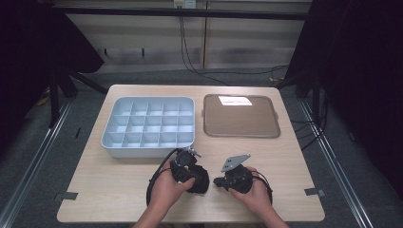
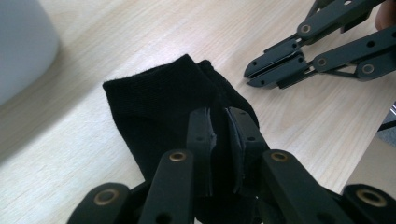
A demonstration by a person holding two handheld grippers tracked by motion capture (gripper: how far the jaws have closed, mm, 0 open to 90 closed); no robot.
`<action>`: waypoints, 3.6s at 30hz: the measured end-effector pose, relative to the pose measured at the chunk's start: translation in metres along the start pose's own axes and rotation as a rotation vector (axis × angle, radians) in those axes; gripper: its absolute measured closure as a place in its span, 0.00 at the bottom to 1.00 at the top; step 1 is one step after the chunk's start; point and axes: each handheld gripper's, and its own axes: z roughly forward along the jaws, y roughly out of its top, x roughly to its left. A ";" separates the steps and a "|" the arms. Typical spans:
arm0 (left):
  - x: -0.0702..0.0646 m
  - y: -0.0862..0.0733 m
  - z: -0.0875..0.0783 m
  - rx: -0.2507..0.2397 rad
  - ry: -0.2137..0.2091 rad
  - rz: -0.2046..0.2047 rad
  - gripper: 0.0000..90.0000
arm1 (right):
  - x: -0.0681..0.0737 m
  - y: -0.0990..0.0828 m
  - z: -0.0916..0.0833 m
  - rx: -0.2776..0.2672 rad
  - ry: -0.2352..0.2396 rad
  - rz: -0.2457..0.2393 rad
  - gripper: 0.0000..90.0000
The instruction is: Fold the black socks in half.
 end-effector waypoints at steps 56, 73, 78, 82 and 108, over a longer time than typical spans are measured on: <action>0.010 0.006 -0.025 -0.049 -0.026 -0.023 0.71 | 0.003 0.004 0.006 -0.012 0.015 -0.005 0.97; 0.039 -0.014 -0.005 -0.046 0.019 -0.148 0.45 | 0.004 0.003 0.006 -0.007 0.018 -0.008 0.97; 0.041 -0.015 -0.002 -0.046 0.017 -0.160 0.42 | 0.003 0.003 0.006 -0.008 0.016 -0.007 0.97; 0.039 -0.015 0.001 -0.040 0.018 -0.156 0.41 | 0.003 0.003 0.006 -0.010 0.017 -0.010 0.97; 0.027 -0.006 0.012 -0.034 0.035 -0.130 0.36 | 0.003 0.003 0.007 -0.022 0.023 -0.006 0.98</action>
